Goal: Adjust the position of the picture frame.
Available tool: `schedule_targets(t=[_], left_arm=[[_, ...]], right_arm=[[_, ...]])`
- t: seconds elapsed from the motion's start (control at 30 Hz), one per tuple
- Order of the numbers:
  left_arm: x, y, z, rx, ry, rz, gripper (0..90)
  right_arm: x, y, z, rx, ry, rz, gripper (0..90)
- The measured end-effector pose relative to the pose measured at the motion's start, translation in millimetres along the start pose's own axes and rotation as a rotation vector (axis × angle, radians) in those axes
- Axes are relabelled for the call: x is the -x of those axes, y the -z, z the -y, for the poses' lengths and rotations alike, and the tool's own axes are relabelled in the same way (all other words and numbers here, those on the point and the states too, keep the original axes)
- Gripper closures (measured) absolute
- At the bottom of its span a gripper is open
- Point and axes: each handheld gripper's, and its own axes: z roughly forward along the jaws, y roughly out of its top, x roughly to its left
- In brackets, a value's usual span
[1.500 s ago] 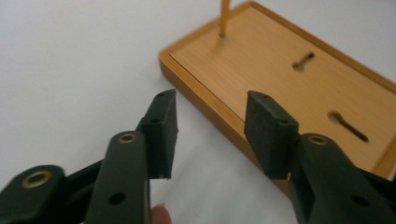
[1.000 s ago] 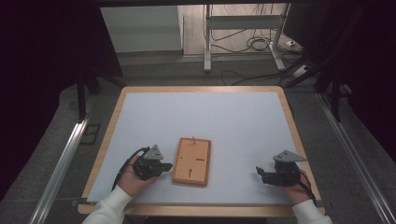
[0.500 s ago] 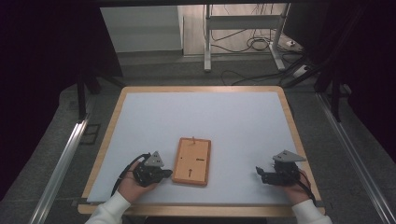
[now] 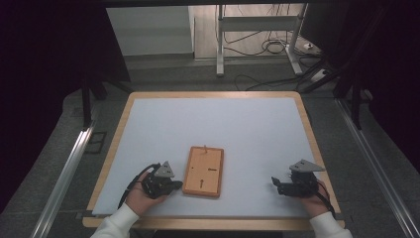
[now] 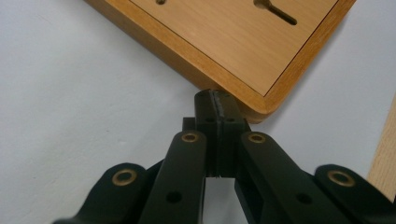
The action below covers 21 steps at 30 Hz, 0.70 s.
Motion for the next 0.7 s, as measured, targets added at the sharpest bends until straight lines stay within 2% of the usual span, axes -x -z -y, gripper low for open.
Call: schedule_targets(t=[0.2,0.7], left_arm=[[3.0,-0.8,-1.4,0.001,-0.005,-0.012,89.9],[10.7,-7.6,-8.5,0.008,-0.013,-0.002,89.8]], right_arm=[[-0.7,-0.9,-0.6,0.000,0.005,0.001,16.1],[-1.0,-2.2,-0.4,-0.010,0.003,0.000,16.1]])
